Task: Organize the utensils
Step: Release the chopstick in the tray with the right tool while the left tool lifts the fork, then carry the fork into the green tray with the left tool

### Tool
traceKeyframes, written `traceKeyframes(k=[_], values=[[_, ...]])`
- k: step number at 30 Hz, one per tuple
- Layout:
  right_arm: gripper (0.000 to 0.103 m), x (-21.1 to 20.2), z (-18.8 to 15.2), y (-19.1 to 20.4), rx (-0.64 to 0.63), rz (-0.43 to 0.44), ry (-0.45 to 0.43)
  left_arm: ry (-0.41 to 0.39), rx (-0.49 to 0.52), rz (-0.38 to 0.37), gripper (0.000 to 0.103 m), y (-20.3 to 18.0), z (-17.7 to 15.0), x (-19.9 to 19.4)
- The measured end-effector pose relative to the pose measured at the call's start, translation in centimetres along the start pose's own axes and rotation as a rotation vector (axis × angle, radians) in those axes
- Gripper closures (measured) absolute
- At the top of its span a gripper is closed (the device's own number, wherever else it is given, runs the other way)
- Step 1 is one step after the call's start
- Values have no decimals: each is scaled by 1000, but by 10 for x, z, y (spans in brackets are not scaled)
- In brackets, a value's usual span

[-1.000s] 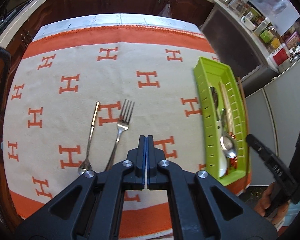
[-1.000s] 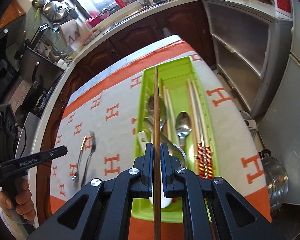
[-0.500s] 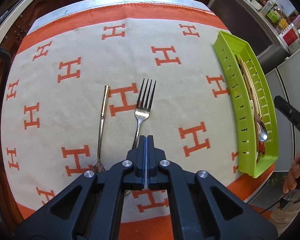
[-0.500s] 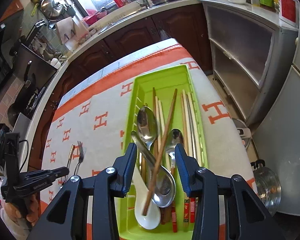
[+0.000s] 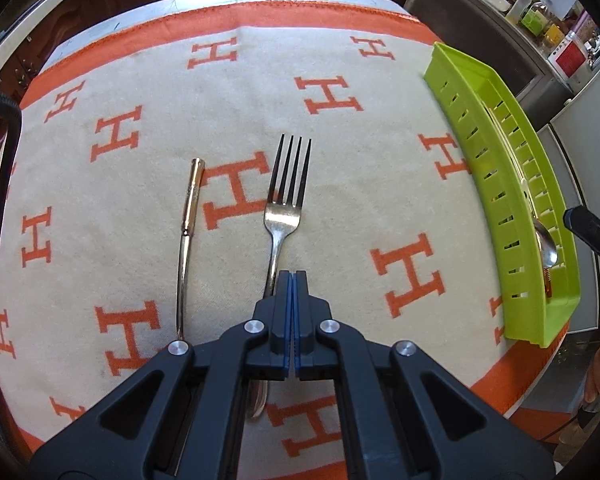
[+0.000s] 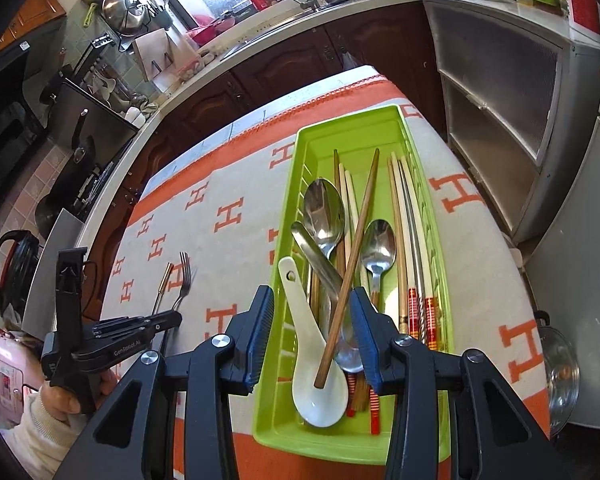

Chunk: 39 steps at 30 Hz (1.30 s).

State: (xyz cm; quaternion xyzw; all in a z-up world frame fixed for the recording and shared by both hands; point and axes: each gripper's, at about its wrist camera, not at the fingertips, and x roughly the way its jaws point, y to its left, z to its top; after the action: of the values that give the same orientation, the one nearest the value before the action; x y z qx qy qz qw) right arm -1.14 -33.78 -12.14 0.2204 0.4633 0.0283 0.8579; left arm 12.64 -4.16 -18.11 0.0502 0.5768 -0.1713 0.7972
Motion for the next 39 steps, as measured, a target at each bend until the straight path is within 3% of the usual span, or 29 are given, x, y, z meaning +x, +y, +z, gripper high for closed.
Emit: traceKeyframes(k=[21,23,25,27,34,36,38,39], values=[[63,14,-12,-11,38,20,40,-98,-20,42,102,7,-2,-19],[63,14,-12,-11,39,22,39,-78,-29,25,94,13,-1,-16],[63,13,-13,-11,41,24,38,-72,-23,17,75,14,-3,-13],[63,13,-12,-10,42,23,37,-82,-7,33,70,13,-4,-13],[63,12,-13,-10,46,26,33,-82,46,44,71,9,-8,-7],[64,11,-14,-11,48,27,32,-89,53,60,80,8,-8,-7],[64,11,-13,-10,47,29,32,-93,41,62,101,11,-7,-7],[64,11,-14,-11,48,30,33,-91,35,63,101,12,-6,-6]])
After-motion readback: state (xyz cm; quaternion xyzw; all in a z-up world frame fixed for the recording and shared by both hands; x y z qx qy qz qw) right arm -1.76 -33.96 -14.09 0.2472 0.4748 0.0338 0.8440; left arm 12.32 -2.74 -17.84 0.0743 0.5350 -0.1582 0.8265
